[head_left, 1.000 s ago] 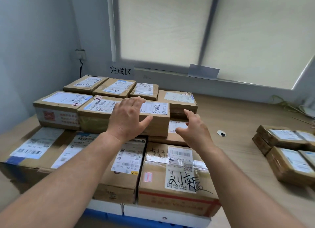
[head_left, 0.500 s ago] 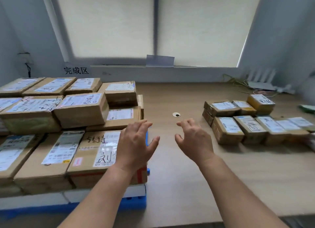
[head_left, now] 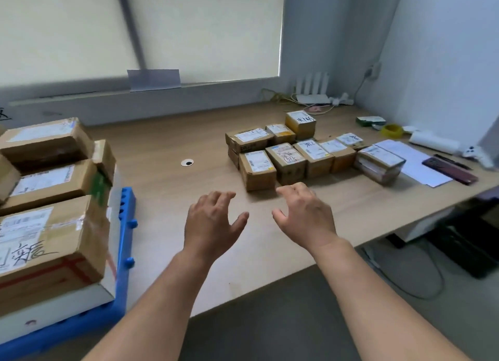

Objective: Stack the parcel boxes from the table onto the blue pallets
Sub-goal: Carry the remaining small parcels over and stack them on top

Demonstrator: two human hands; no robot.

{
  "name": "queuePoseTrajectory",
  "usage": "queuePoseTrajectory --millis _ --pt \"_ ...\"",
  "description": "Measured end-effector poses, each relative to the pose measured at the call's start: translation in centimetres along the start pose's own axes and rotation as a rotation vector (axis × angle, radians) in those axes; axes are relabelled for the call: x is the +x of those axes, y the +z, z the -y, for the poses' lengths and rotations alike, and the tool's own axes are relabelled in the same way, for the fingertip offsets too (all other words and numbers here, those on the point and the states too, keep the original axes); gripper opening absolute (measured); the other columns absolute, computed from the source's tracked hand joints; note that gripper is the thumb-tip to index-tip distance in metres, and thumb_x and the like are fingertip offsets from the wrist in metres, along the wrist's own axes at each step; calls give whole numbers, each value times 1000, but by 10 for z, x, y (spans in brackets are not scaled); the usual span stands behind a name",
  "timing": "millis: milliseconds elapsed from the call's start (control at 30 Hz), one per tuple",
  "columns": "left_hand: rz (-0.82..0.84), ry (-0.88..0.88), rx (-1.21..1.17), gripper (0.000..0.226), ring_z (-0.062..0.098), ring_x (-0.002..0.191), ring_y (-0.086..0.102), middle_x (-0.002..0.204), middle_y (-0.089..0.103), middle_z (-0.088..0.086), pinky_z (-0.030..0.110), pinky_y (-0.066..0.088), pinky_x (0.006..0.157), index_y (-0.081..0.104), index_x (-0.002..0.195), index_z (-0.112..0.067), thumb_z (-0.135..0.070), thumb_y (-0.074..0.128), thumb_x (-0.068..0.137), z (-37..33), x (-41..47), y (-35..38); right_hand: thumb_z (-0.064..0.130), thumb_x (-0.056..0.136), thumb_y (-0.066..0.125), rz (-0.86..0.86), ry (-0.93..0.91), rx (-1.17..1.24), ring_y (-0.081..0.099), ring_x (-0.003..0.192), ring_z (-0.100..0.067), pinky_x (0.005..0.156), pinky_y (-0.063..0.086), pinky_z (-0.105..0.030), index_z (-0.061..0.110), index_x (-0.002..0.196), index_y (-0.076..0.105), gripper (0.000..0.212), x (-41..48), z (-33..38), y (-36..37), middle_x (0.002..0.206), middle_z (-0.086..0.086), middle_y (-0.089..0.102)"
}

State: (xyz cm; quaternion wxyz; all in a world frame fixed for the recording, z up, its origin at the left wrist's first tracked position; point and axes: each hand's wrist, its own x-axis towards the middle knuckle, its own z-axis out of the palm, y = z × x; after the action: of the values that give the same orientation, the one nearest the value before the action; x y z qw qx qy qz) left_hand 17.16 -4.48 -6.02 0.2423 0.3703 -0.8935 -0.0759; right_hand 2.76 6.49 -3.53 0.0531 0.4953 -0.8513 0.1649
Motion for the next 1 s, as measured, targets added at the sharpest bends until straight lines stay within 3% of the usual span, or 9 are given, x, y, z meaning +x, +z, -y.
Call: queuePoseTrajectory --millis 167,533,1000 --pt "77 107 -12 56 21 123 45 132 53 0 35 34 97 48 135 -23 -55 50 88 -57 8 33 38 94 48 -14 106 -7 47 119 -19 87 43 -29 24 138 44 46 -20 -61 -16 133 -3 48" --pt "214 264 -34 62 18 128 40 138 48 -3 34 30 104 39 139 -27 -63 40 89 -160 57 111 35 93 49 -53 360 -36 45 122 -21 90 42 -31 22 139 42 48 -25 -176 -32 134 -5 47" --pt "331 255 -47 63 18 126 41 137 48 -4 35 31 104 38 139 -28 -65 38 89 -270 188 224 36 93 50 -2 472 -79 44 124 -19 92 42 -32 24 139 41 48 79 -340 -32 134 -2 46"
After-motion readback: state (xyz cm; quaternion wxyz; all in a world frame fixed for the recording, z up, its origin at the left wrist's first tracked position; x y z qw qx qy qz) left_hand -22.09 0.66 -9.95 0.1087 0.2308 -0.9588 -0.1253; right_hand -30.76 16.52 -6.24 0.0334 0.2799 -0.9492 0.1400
